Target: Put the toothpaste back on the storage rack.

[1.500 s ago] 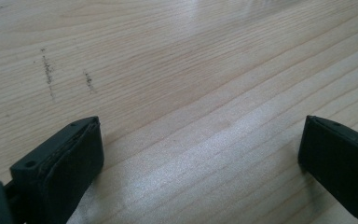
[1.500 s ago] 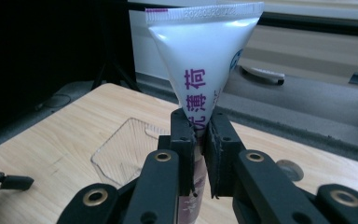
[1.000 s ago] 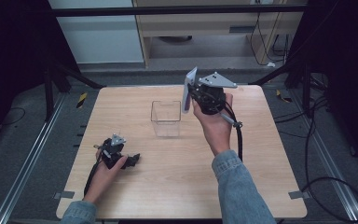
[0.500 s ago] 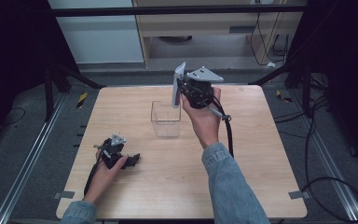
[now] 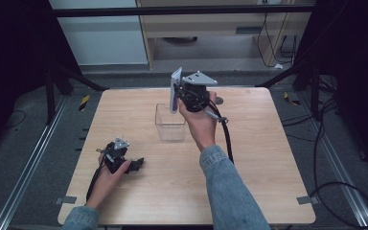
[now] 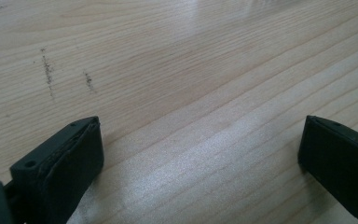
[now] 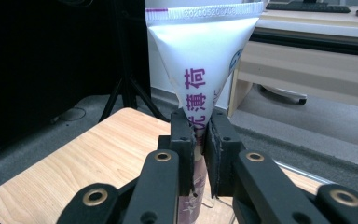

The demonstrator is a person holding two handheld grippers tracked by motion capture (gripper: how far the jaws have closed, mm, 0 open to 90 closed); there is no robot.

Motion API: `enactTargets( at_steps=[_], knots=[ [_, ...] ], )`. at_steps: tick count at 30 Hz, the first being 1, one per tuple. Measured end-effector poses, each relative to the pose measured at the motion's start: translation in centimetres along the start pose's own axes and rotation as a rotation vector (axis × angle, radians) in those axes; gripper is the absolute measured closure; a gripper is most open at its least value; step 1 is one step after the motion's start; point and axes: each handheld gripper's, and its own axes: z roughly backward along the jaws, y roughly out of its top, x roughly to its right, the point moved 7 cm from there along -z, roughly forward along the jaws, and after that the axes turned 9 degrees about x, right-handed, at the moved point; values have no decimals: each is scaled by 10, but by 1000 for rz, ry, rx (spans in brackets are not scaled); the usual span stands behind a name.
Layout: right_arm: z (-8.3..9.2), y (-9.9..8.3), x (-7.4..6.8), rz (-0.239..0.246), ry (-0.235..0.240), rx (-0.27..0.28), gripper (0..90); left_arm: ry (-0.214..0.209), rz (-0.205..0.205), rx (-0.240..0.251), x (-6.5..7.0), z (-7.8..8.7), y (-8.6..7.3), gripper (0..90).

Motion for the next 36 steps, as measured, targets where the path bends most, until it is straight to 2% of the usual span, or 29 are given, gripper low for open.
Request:
enactTargets(
  at_steps=[15, 36],
  knots=[
    [-20, -21, -10, 17, 14, -49, 825, 0, 0, 0, 0, 0, 0, 0],
    [-30, -49, -11, 18, 9, -106, 825, -1, -4, -2, 0, 0, 0, 0]
  ],
)
